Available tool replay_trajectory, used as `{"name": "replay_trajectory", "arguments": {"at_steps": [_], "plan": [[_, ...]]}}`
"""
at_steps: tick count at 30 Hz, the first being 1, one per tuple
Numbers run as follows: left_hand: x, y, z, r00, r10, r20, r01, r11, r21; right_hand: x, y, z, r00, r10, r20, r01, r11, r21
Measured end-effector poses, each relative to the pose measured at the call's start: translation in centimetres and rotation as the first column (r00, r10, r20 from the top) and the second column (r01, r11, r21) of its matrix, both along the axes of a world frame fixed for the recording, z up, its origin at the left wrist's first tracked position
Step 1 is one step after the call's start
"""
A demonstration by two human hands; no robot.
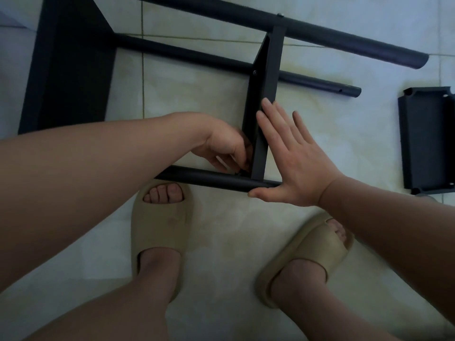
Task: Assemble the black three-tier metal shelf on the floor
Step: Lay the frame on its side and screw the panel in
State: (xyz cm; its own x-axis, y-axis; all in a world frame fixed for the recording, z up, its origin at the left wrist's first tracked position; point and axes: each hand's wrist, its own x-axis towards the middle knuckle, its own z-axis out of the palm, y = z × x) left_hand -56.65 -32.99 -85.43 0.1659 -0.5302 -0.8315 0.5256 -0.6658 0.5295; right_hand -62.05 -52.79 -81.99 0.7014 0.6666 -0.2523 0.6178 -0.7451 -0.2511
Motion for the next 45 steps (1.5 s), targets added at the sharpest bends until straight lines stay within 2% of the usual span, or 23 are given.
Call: {"name": "replay_trajectory", "arguments": {"at_steps": [3,5,8,11,13,16,19,22,25,29,32,36,41,45], "plan": [[-0.4,0.9,1.4,0.979,0.045,0.199,-0.079,0.982,0.169,0.1,0.3,1.2,0.999,0.006,-0.037,-0.011,0.991,-0.135],[-0.3,1.6,3.0,0.96,0.087,0.265,-0.153,0.959,0.239,0.3,0.5,2.3,0.999,0.002,-0.051,-0.013,0.976,-0.219],[0.3,1.6,6.0,0.907,0.113,0.405,-0.242,0.927,0.285,0.3,0.7,4.4,0.983,-0.07,-0.17,0.033,0.977,-0.212],[1.6,-0.2,9.1,0.751,0.003,0.661,-0.263,0.919,0.295,-0.4,-0.8,6.3,0.93,-0.198,-0.308,0.148,0.972,-0.18],[2.4,-2.0,10.8,0.663,-0.111,0.74,-0.208,0.923,0.324,-0.8,-2.6,6.9,0.907,-0.261,-0.33,0.199,0.957,-0.209],[3.7,-5.1,11.6,0.56,-0.262,0.786,-0.098,0.921,0.377,-0.9,-5.2,7.5,0.895,-0.326,-0.306,0.269,0.939,-0.213],[4.7,-8.4,11.3,0.444,-0.377,0.813,-0.023,0.902,0.43,-0.9,-6.7,7.4,0.899,-0.318,-0.299,0.266,0.942,-0.204],[6.3,-10.6,10.3,0.344,-0.481,0.807,-0.031,0.853,0.521,-0.9,-7.1,6.3,0.891,-0.303,-0.339,0.239,0.946,-0.218],[8.2,-11.4,8.8,0.352,-0.492,0.796,-0.075,0.833,0.548,-0.7,-6.8,5.0,0.877,-0.279,-0.392,0.218,0.957,-0.194],[10.3,-11.9,7.0,0.293,-0.507,0.811,-0.171,0.806,0.566,-1.0,-6.1,3.5,0.875,-0.21,-0.437,0.17,0.977,-0.128],[11.4,-12.2,6.1,0.315,-0.534,0.784,-0.183,0.777,0.602,-1.4,-5.8,3.0,0.88,-0.175,-0.441,0.139,0.984,-0.113],[12.1,-12.2,6.3,0.329,-0.504,0.799,-0.201,0.789,0.581,-2.3,-5.6,3.1,0.929,-0.106,-0.353,0.06,0.988,-0.139],[11.3,-10.8,9.8,0.21,-0.409,0.888,-0.252,0.855,0.453,-2.9,-6.1,5.0,0.968,-0.054,-0.243,0.008,0.983,-0.184],[10.7,-9.3,15.9,0.094,-0.185,0.978,-0.38,0.902,0.207,-2.0,-7.5,8.7,0.993,-0.082,-0.087,0.06,0.971,-0.233]]}}
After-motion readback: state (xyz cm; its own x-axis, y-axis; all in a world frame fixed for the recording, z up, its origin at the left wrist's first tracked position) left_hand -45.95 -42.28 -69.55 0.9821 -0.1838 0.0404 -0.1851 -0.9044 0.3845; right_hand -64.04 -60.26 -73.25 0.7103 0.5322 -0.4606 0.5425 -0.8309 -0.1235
